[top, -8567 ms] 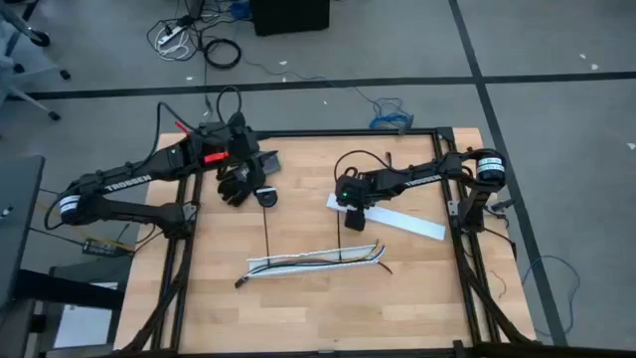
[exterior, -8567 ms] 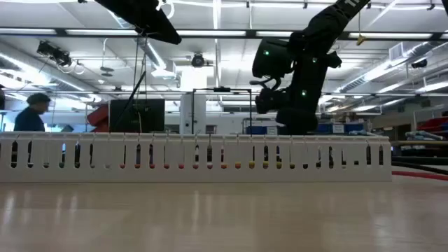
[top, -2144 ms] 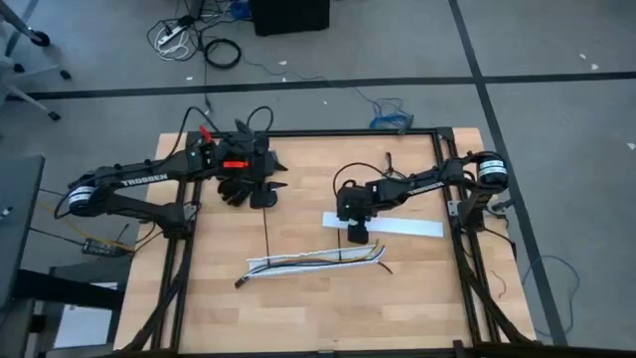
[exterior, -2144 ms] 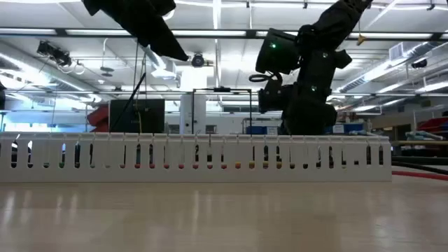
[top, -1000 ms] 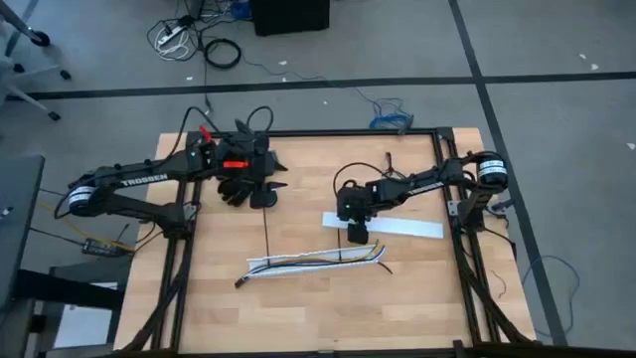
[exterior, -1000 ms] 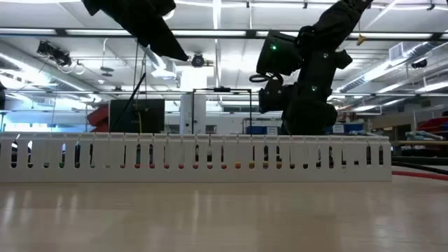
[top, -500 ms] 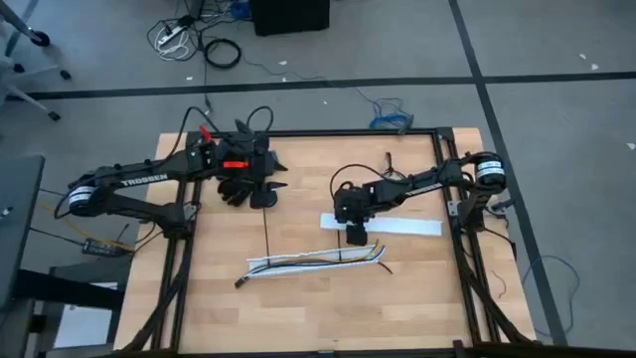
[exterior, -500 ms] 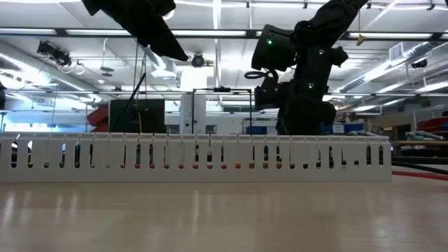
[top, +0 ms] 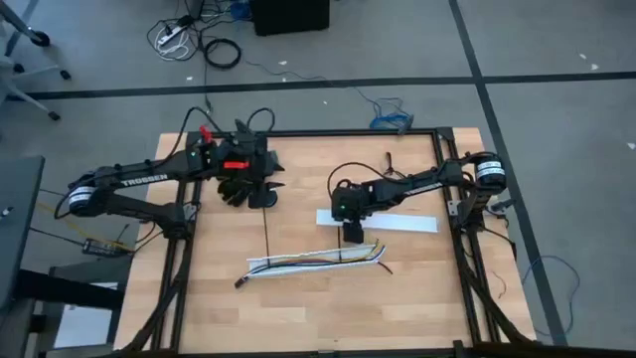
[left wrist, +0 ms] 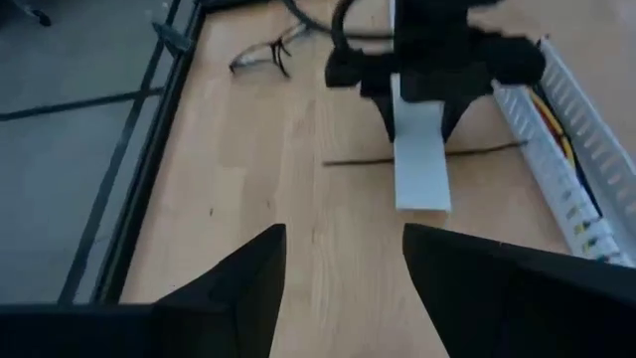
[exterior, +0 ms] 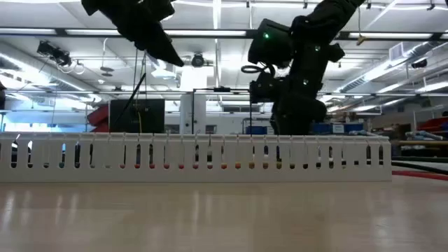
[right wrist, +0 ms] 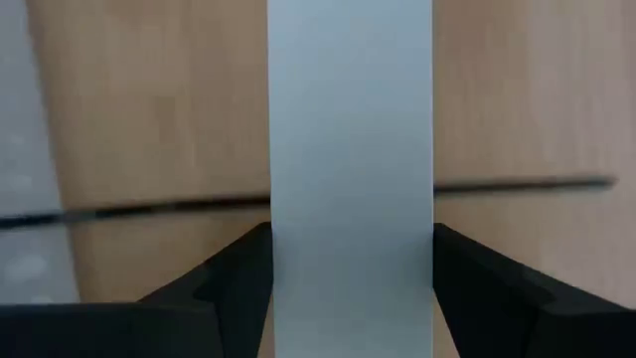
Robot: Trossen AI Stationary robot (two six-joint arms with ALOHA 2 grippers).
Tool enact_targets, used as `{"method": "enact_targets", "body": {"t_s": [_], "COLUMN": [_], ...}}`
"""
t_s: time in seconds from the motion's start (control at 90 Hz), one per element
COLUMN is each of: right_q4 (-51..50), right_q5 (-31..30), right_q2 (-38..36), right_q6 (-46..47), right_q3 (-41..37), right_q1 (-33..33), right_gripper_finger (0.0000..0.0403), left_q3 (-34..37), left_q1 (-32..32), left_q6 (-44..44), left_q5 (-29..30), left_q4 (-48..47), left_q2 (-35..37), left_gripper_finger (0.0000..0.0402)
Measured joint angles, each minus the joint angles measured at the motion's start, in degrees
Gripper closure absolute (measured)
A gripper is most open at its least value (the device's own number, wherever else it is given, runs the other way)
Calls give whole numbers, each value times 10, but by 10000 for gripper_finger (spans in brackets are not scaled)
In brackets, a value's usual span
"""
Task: Ziptie cables
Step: Close the white cable duct cover
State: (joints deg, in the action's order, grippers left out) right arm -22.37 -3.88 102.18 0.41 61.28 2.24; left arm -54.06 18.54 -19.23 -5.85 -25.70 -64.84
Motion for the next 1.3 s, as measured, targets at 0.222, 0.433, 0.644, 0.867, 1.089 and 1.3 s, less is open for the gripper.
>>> {"method": "enact_targets", "body": {"t_s": [0.222, 0.433, 0.644, 0.867, 1.089, 1.3], "right_q4": [-49, -73, -91, -106, -117, -121], "right_q5": [20, 26, 25, -23, -25, -5], "right_q2": [-2, -2, -2, -2, -19, -55], "right_q6": [-11, -5, 5, 24, 42, 62], "right_q3": [38, 55, 73, 73, 73, 73], "right_q1": [-2, -26, -54, -72, -79, -92], "right_gripper_finger": [167, 168, 169, 169, 170, 170], "left_q3": [0, 0, 0, 0, 0, 0], "left_q1": [2, 2, 2, 2, 2, 2], "left_q6": [1, 1, 2, 4, 4, 13], "left_q5": [0, -1, -1, -2, -2, -2], "left_q4": [-7, -20, -18, -18, -22, -26], "left_q2": [0, 0, 0, 0, 0, 0], "left_gripper_finger": [204, 204, 204, 204, 204, 204]}}
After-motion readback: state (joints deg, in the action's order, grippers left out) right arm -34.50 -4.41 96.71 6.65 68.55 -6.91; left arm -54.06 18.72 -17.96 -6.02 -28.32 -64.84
